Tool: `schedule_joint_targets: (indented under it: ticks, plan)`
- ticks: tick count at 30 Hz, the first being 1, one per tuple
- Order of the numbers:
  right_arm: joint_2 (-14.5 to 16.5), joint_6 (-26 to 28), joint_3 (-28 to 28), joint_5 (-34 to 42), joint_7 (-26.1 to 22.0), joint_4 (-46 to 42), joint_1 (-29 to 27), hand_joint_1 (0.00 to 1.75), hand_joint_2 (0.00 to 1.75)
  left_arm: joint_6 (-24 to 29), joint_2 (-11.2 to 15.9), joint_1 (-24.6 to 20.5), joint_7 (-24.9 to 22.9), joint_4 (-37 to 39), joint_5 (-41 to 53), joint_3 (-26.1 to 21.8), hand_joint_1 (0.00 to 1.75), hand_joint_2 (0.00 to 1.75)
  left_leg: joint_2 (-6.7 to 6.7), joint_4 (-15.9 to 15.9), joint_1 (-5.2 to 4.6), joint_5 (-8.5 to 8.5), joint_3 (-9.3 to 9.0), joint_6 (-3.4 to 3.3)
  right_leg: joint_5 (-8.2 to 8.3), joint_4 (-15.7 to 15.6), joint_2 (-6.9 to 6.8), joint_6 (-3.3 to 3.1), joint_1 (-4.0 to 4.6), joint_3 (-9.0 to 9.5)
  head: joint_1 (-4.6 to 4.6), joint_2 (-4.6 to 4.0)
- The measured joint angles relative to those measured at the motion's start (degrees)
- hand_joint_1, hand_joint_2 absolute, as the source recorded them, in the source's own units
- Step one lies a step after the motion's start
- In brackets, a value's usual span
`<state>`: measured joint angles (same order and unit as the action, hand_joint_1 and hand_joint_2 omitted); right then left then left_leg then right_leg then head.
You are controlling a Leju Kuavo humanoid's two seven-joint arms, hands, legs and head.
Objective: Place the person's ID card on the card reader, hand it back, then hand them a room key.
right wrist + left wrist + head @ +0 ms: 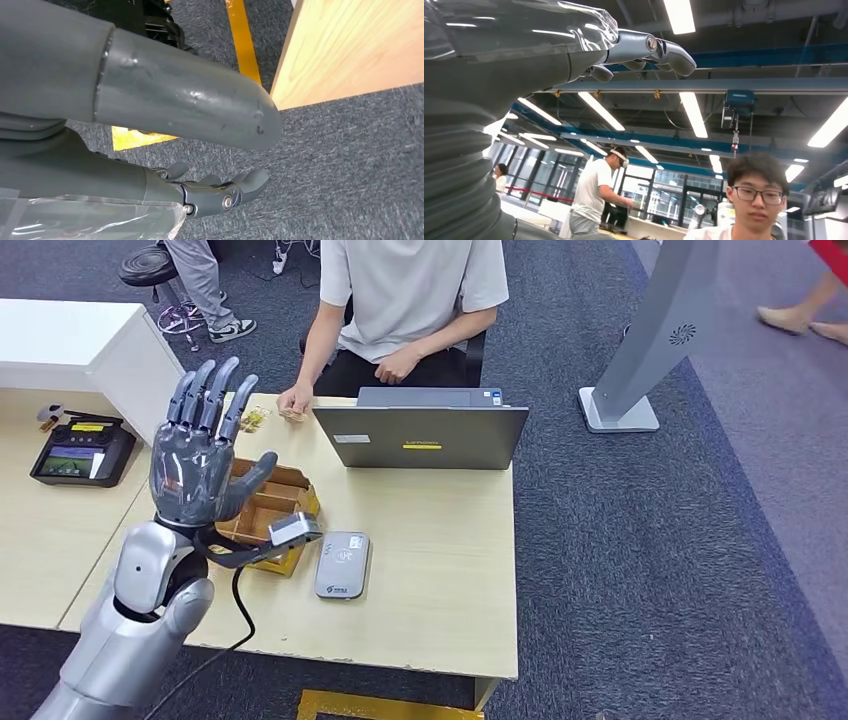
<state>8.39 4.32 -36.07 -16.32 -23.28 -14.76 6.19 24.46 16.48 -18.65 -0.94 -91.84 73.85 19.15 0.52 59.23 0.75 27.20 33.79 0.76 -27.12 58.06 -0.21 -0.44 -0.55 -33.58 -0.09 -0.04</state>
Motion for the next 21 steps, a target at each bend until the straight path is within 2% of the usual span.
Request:
schedule_joint_targets:
  ticks: [3,9,21]
  plan:
    - [-0.1,0.0,-0.6,0.4,-0.5,0.0,-0.2,0.00,0.00,-1.2,0.1,3.5,0.1,-3.0,0.0,0.0,0.00,1.75,0.00,0.0,0.00,0.03,0.01,-0.02,-0.01,0.0,0.00,-0.01,0.00,-0.01,0.00,0.00]
    - [-0.4,-0.2,-2.1,1.1,-1.1,0.0,-0.8,0.00,0.00,-8.5,1.3,8.4,-0.9,-4.8,-3.6,0.0,0.00,1.75,0.00,0.0,0.01,0.04,0.00,-0.01,-0.02,0.0,-0.01,-0.01,0.00,0.00,0.00,0.00]
    - [-0.7,-0.4,-4.0,1.4,-1.2,0.0,-1.4,0.00,0.00,-13.1,2.2,13.9,-0.9,-4.9,-6.6,0.0,0.00,1.75,-0.01,0.0,0.01,0.05,0.01,-0.01,-0.02,0.0,-0.01,-0.01,0.00,0.00,0.00,0.00]
